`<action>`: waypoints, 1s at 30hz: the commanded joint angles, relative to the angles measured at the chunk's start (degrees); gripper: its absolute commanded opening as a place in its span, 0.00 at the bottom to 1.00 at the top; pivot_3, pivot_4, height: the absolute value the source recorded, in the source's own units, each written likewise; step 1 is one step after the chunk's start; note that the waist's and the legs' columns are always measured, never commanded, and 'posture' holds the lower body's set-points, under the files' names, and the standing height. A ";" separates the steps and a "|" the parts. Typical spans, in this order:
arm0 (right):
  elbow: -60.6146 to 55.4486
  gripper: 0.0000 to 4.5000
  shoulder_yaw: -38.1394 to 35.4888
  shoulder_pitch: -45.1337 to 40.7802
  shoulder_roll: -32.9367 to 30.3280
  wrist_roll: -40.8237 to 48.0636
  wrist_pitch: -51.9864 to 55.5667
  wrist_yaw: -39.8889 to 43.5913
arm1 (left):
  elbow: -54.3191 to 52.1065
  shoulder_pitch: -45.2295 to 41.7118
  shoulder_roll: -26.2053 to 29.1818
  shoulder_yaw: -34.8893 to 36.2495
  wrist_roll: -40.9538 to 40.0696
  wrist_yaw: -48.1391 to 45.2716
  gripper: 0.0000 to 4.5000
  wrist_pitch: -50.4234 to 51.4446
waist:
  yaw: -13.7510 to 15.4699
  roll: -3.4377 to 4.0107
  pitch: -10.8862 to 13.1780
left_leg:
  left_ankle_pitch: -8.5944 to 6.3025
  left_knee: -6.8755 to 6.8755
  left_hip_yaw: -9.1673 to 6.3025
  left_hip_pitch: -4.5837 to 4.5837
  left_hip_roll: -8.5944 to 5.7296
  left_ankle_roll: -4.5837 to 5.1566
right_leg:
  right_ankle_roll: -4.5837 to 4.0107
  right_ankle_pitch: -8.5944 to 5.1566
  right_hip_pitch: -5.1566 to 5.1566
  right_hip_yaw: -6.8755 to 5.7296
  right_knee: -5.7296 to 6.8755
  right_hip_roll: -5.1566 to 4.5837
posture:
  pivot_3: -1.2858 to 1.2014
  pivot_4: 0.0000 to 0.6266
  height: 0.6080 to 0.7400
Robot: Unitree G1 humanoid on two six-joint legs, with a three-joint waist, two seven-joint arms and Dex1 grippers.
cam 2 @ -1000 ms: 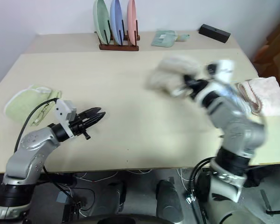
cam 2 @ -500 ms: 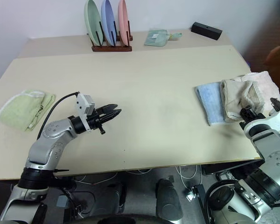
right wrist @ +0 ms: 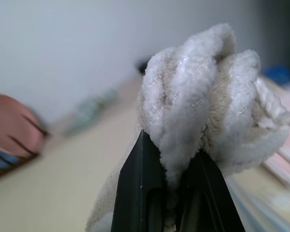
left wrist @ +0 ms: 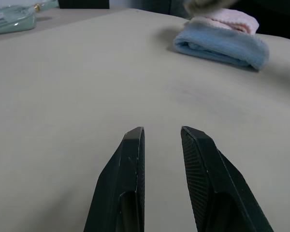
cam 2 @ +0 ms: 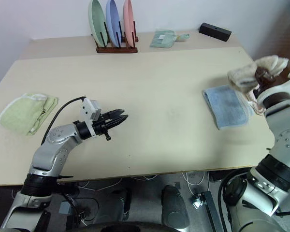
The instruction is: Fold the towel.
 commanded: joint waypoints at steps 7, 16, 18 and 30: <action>4.72 0.01 -6.98 6.26 5.12 6.66 1.45 -9.74 | -2.80 1.25 -0.19 0.71 0.12 1.33 0.26 -1.59 | 1.43 -0.02 -0.01 | 0.00 0.02 0.00 0.00 0.00 0.00 | -0.01 0.00 0.02 0.00 -0.01 0.00 | 0.52 0.24 1.00; 2.86 0.66 -4.77 12.67 2.07 6.21 1.28 -10.76 | -1.67 0.29 -0.50 -0.02 0.38 1.41 0.26 -2.10 | 0.83 0.14 0.04 | 0.00 0.03 0.03 0.05 0.00 0.00 | -0.22 -0.09 0.01 0.03 0.04 0.00 | 0.52 0.24 1.00; 1.11 0.89 -2.37 14.14 -0.49 3.13 -0.34 -9.88 | -1.18 -0.08 -0.51 0.01 0.34 1.19 0.26 -2.23 | 0.95 0.14 0.04 | 0.00 0.04 0.03 0.03 -0.01 0.00 | -0.21 -0.09 0.01 0.02 0.03 -0.01 | 0.52 0.24 1.00; -6.47 1.00 14.03 22.53 -20.04 -15.76 -13.36 5.60 | 8.64 -4.82 0.38 4.84 4.17 5.12 0.26 -9.57 | 0.91 0.12 0.05 | 0.00 0.08 0.04 0.03 -0.01 0.00 | -0.20 -0.11 0.04 0.01 -0.01 0.00 | 0.52 0.24 1.00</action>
